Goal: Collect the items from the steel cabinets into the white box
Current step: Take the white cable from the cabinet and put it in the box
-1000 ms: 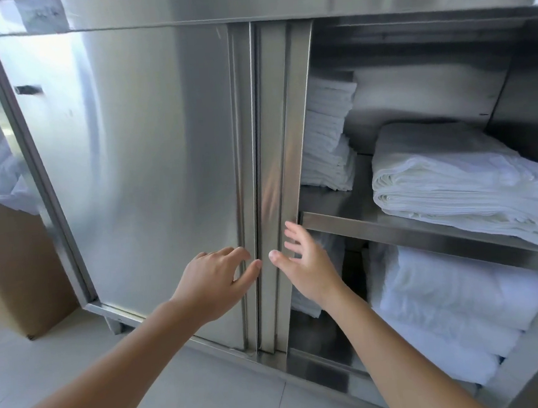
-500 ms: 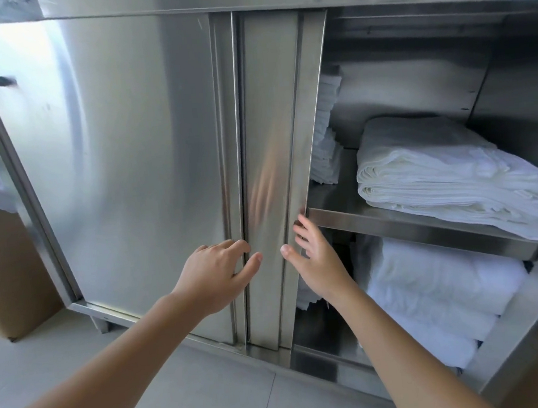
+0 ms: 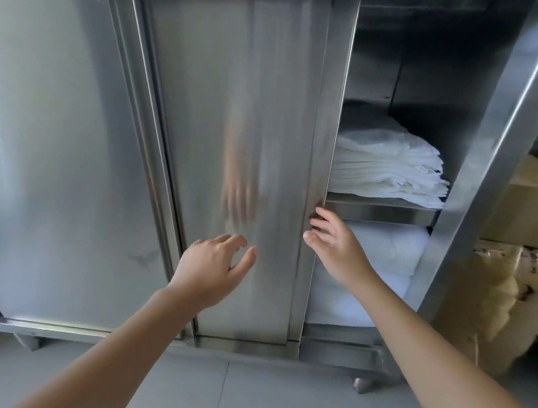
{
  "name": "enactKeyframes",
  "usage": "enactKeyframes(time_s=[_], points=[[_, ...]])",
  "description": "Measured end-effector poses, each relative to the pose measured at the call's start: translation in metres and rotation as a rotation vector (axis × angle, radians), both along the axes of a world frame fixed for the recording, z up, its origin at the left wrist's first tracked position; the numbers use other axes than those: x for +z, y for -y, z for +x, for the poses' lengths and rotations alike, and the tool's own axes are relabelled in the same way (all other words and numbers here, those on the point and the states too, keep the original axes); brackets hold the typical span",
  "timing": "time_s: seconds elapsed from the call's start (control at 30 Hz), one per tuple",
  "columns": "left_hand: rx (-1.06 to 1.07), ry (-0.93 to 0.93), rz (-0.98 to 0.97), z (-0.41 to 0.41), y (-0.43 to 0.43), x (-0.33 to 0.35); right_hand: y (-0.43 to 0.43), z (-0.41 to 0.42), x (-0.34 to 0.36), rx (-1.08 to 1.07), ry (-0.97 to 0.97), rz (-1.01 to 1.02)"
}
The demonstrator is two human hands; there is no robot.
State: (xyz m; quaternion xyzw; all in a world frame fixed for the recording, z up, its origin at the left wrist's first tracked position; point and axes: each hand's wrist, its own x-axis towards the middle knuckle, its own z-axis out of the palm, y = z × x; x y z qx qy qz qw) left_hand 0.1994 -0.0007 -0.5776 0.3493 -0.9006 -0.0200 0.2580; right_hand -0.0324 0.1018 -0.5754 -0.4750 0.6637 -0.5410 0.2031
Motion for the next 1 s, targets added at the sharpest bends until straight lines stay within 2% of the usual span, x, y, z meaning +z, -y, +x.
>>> enactKeyframes(time_s=[0.17,0.47,0.77,0.9,1.0], points=[[-0.059,0.028,0.034,-0.039,-0.018,0.0,-0.031,-0.037,-0.002,-0.152,-0.004,-0.002],[-0.142,0.06,0.037,-0.074,-0.028,-0.001,-0.07,-0.07,-0.008,-0.295,0.027,0.006],[-0.183,0.061,0.028,-0.089,-0.025,0.002,-0.084,-0.084,-0.006,-0.321,0.011,0.039],[-0.172,0.127,0.049,-0.084,-0.027,0.032,-0.085,-0.073,0.015,-0.317,0.03,0.121],[-0.158,0.166,0.054,-0.071,-0.028,0.08,-0.09,-0.055,0.054,-0.338,0.058,0.164]])
